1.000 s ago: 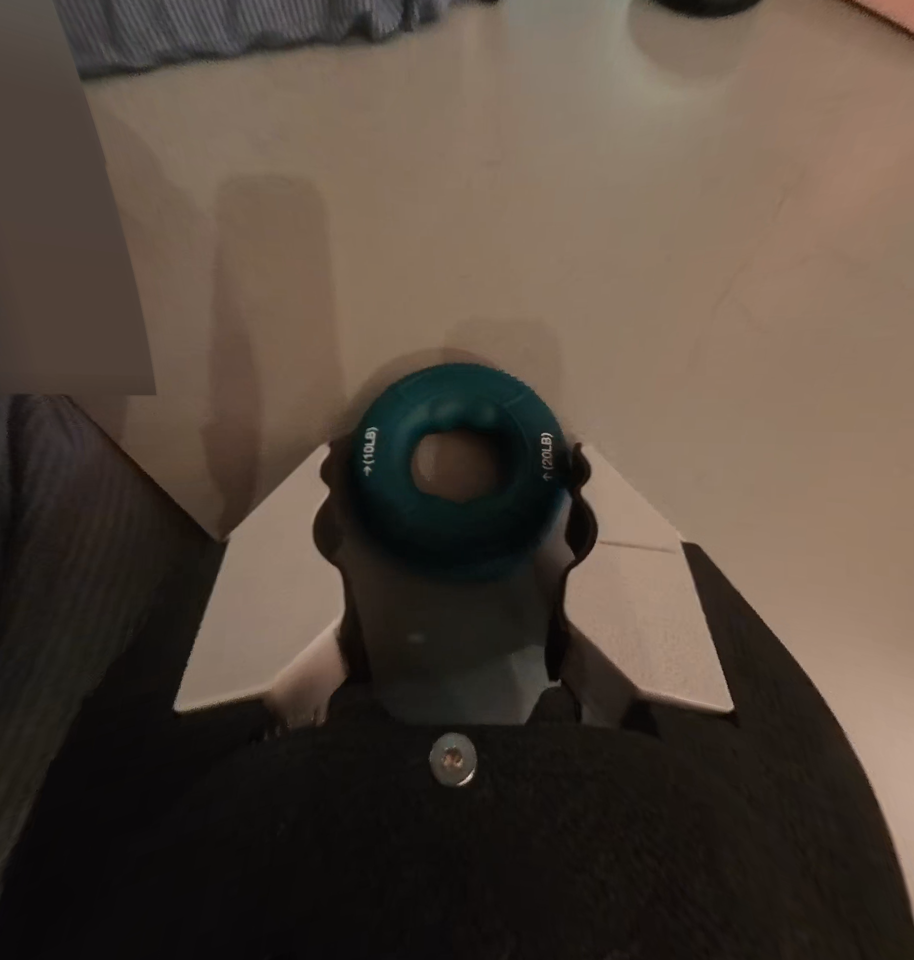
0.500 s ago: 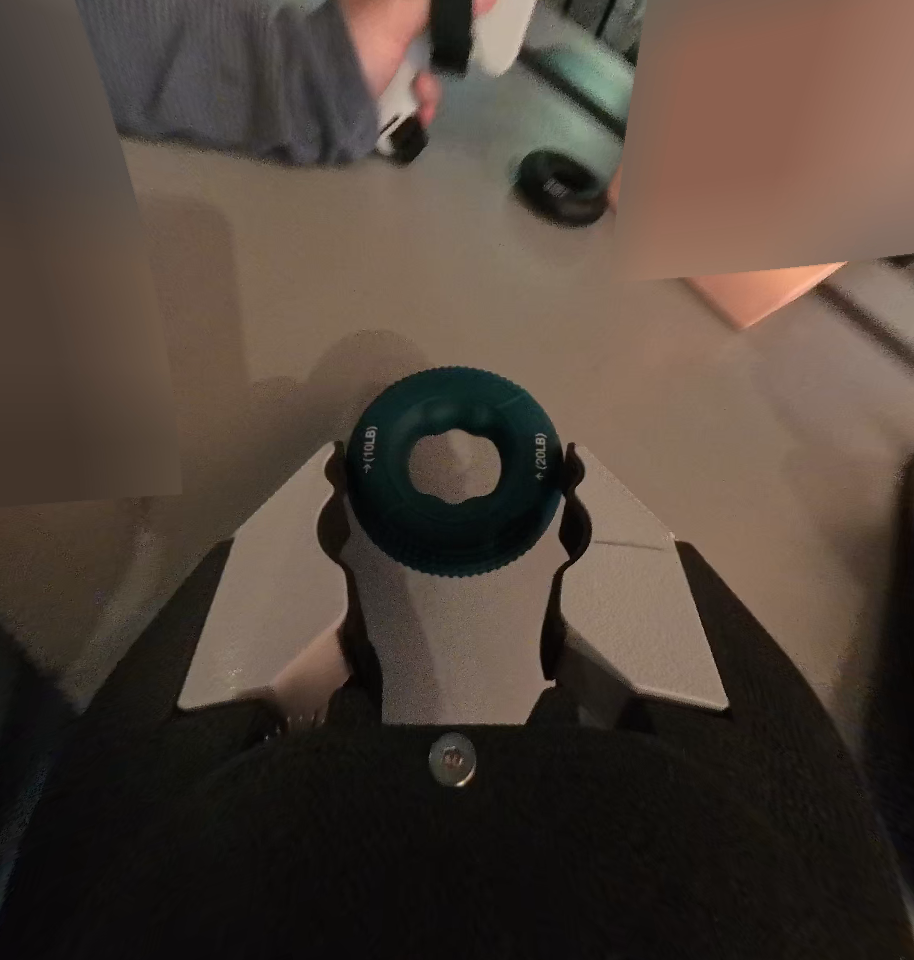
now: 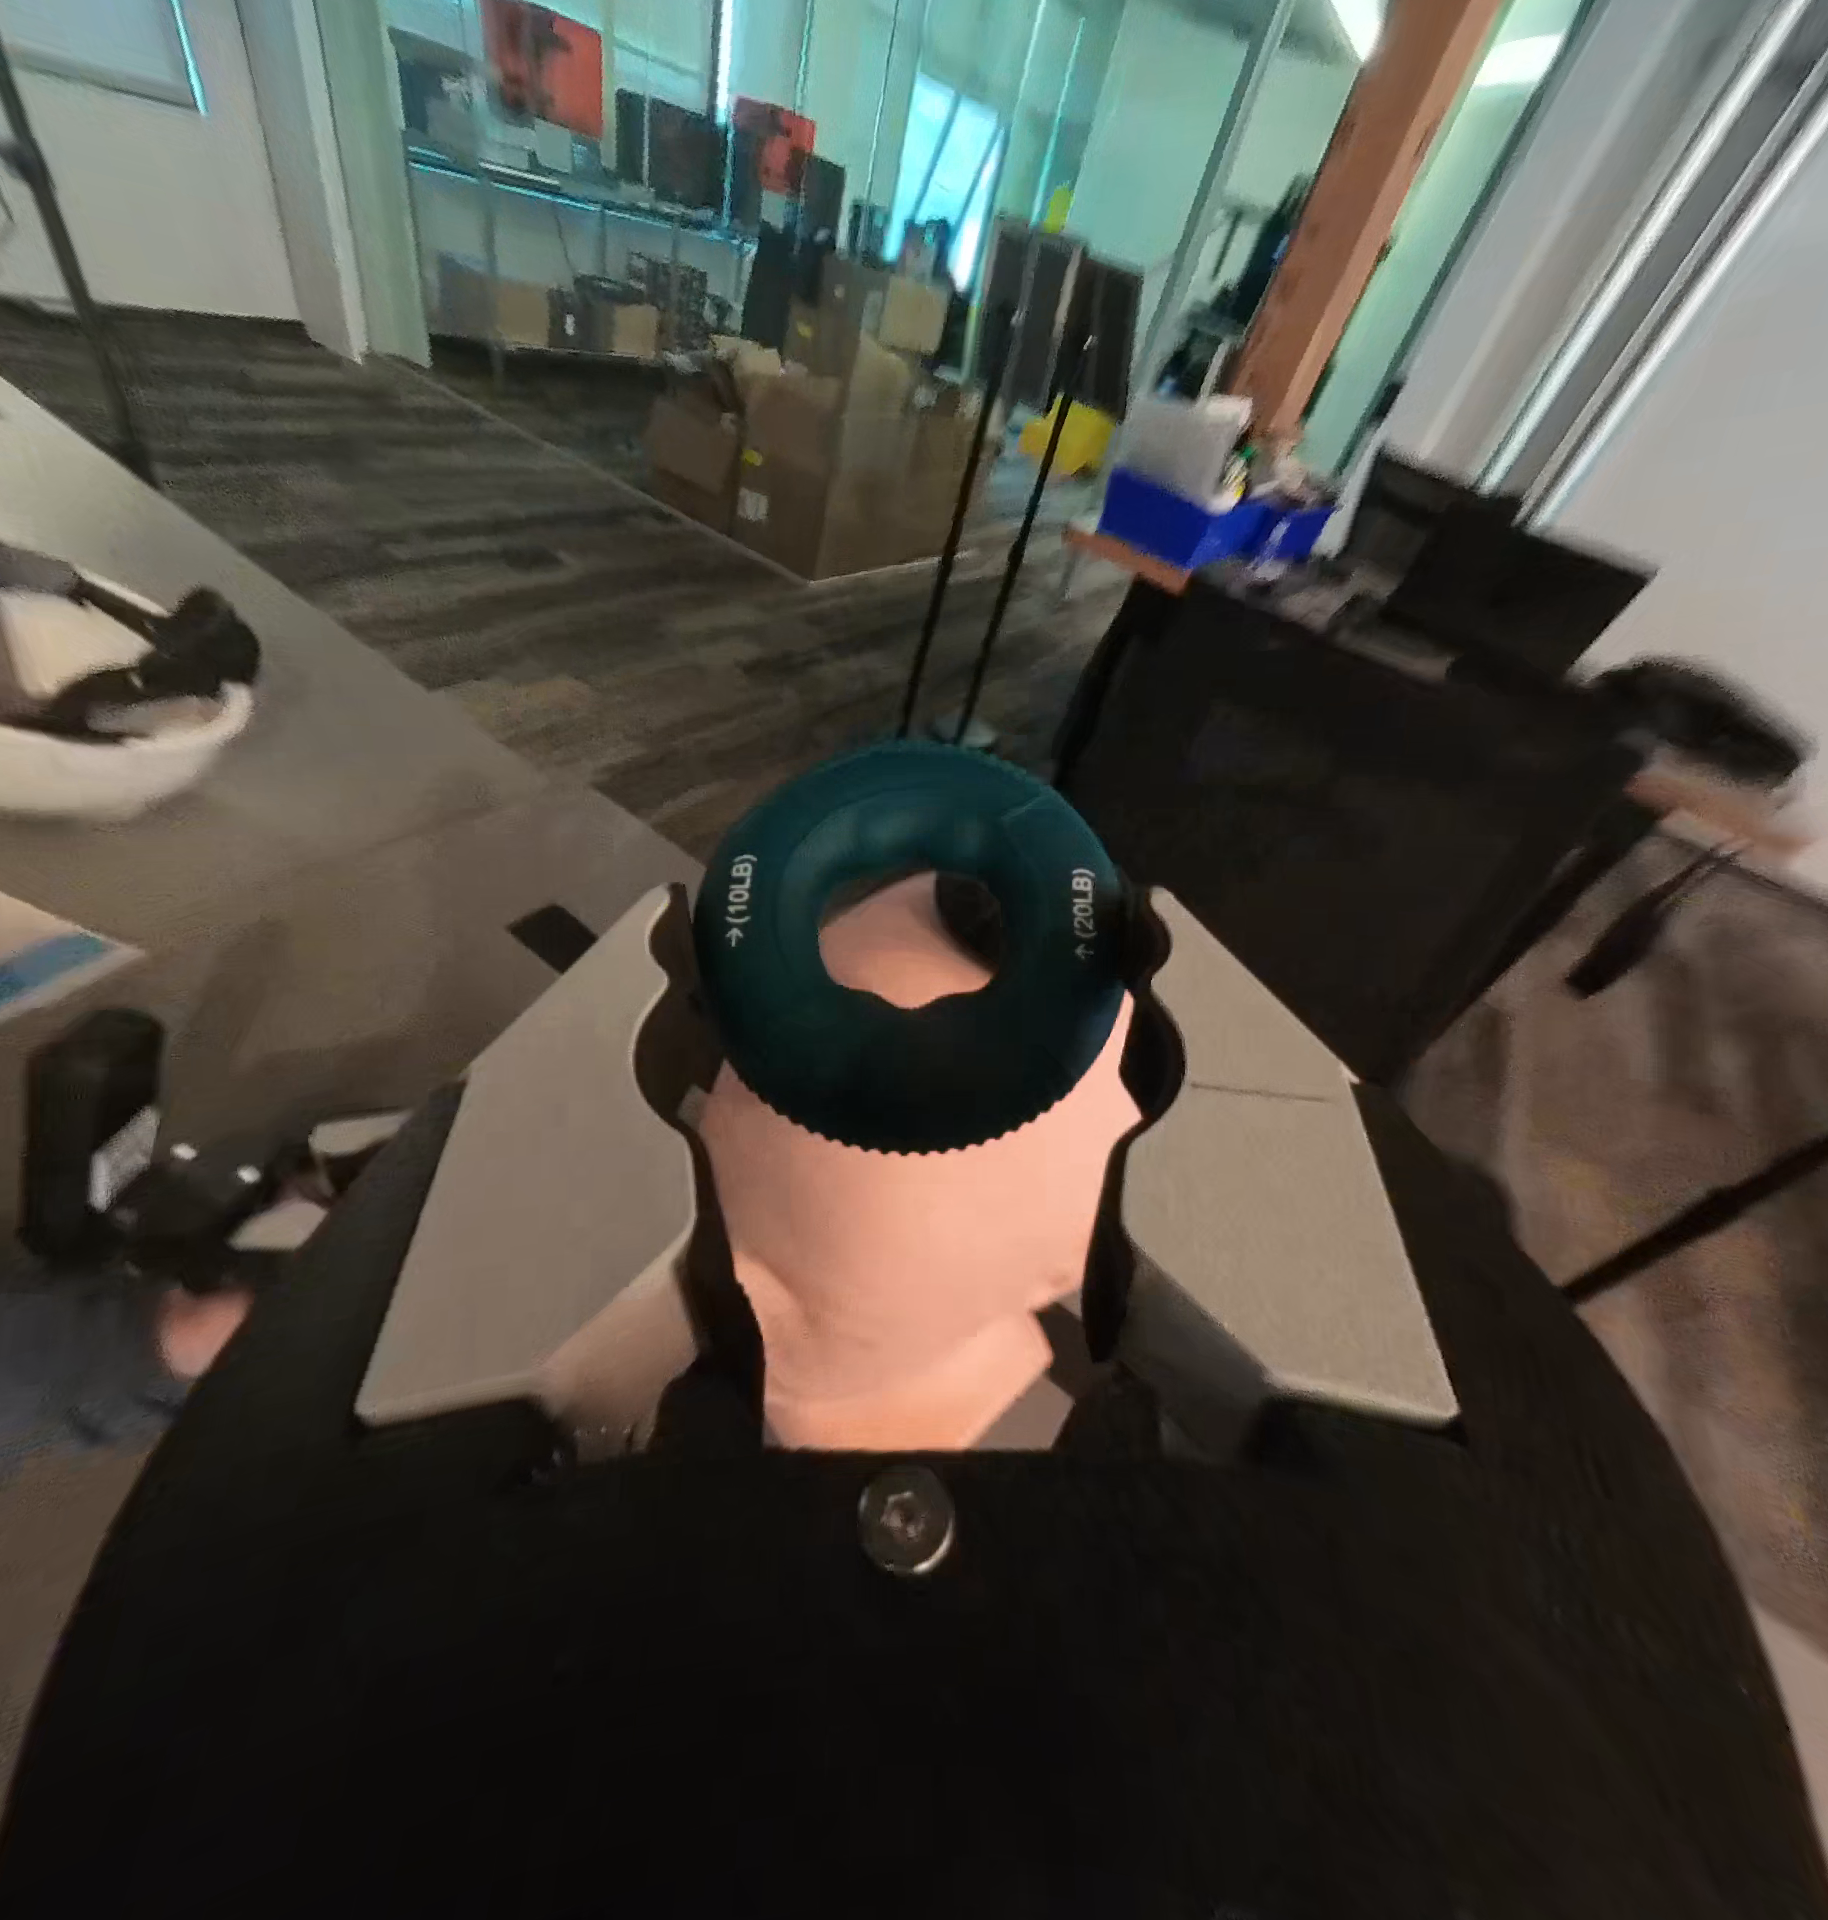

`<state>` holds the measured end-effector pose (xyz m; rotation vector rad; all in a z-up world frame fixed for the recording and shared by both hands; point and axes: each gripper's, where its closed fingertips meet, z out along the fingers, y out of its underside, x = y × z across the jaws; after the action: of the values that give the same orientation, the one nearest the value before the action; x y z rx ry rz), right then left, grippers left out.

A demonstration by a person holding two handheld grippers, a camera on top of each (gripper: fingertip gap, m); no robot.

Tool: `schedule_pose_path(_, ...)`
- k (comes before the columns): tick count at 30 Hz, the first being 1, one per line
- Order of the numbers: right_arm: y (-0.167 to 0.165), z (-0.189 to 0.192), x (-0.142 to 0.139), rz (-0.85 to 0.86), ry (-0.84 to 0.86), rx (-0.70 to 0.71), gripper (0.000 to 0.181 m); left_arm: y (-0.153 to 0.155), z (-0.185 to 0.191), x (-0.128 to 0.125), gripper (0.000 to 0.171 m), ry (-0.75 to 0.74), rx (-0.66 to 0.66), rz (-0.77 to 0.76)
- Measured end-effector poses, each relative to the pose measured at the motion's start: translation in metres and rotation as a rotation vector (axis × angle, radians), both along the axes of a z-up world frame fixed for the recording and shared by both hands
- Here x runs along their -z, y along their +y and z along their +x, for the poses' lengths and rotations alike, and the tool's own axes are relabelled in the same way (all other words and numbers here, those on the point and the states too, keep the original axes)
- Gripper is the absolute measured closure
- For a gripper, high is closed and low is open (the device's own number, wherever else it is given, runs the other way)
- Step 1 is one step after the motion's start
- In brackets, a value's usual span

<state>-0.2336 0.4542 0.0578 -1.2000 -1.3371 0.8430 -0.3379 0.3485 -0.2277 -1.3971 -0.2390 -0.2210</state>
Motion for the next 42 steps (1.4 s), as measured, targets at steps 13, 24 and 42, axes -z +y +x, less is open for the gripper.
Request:
schedule_pose_path(13, 0.072, -0.098, 0.020, -0.247, -0.271, 0.034, 0.150, 0.002, -0.001, 0.000, 0.106, 0.002, 0.000, -0.004)
schedule_pose_path(24, 0.070, -0.094, 0.031, -0.310, -0.286, 0.000, 0.145, 0.002, 0.000, 0.001, 0.106, 0.004, 0.002, -0.005)
schedule_pose_path(42, 0.068, -0.085, 0.036, -0.410, -0.289, -0.066, 0.134, 0.002, 0.000, 0.001, 0.106, 0.003, 0.006, -0.008)
